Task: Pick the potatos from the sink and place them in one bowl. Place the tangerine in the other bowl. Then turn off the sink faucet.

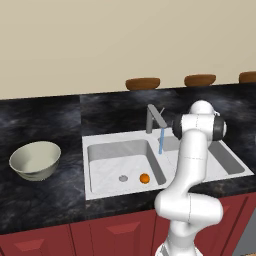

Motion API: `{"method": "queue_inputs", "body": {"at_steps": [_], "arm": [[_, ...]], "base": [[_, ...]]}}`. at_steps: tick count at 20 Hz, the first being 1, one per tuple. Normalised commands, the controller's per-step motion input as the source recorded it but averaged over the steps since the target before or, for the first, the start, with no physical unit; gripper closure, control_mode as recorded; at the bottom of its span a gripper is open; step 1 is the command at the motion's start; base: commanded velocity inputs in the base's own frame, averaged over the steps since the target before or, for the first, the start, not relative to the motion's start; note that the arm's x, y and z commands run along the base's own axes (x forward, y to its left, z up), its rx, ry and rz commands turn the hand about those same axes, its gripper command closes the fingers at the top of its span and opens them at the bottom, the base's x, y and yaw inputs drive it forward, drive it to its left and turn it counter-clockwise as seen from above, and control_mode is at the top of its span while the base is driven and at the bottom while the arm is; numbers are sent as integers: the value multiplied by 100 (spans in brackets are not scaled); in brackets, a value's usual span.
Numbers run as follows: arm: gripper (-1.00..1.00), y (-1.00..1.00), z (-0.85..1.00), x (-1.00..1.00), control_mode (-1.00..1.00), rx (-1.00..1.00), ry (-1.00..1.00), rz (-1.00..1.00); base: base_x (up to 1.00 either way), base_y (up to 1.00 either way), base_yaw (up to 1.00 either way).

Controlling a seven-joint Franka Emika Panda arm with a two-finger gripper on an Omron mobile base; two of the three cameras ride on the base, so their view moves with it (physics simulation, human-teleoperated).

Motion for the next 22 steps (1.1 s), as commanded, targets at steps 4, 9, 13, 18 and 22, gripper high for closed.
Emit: {"method": "queue_inputs", "body": {"at_steps": [4,9,13,18,22], "arm": [[100,-31,77,-38,-100,2,-14,0],[100,0,68,-67,-100,0,-25,0],[100,22,62,-83,-100,-2,-26,1],[100,38,77,-77,-100,-11,-14,2],[100,33,99,-65,-100,-18,-1,0]], "base": [[0,0,0],[0,0,0],[0,0,0],[0,0,0],[0,0,0]]}}
